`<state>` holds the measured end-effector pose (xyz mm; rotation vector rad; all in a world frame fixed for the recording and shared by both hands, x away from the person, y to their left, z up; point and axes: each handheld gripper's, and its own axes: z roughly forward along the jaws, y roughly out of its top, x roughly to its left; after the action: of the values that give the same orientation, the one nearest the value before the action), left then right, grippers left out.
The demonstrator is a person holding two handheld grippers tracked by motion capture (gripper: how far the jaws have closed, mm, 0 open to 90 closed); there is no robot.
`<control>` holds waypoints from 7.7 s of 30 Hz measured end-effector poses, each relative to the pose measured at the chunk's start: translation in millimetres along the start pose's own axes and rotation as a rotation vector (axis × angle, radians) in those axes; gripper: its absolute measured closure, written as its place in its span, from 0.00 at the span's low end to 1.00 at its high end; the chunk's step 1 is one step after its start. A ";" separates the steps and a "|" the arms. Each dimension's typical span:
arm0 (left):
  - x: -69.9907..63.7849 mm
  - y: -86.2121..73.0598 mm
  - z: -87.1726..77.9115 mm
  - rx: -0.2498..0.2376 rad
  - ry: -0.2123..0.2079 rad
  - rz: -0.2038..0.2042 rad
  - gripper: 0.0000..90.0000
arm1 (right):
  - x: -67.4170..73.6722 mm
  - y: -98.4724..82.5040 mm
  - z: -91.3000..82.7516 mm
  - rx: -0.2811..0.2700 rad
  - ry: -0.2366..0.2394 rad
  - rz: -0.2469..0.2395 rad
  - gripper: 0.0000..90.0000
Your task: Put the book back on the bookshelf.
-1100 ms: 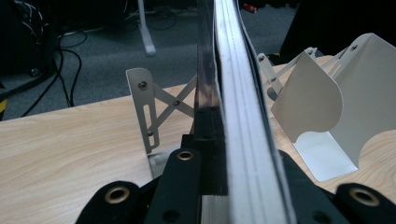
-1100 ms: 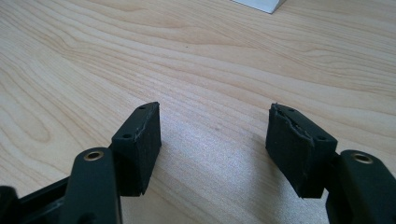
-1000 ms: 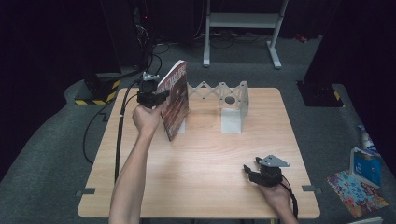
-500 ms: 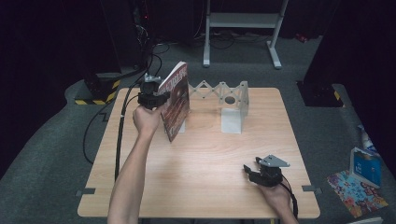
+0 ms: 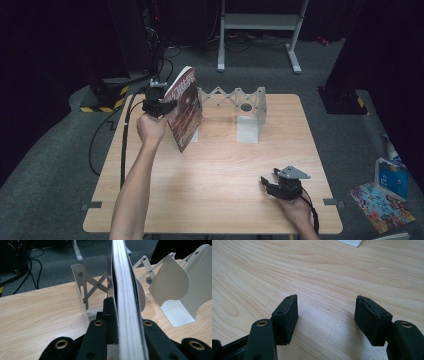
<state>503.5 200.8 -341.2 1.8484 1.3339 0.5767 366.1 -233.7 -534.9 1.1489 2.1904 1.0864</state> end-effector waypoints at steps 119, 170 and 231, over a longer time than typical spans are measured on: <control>21.2 -48.9 -85.1 -0.202 -0.072 -0.027 0.37 | 0.1 0.0 0.1 0.001 -0.002 0.001 0.39; 3.2 -91.1 -124.7 -0.271 -0.118 0.002 0.35 | 0.1 -0.1 -0.1 0.001 -0.002 0.001 0.39; -25.6 -157.2 -112.2 -0.219 -0.188 -0.001 0.36 | 0.2 -0.2 -0.2 0.000 -0.003 0.001 0.39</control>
<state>320.4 237.4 -396.9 1.6790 1.1025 0.5130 365.8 -233.6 -534.9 1.1513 2.1884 1.0844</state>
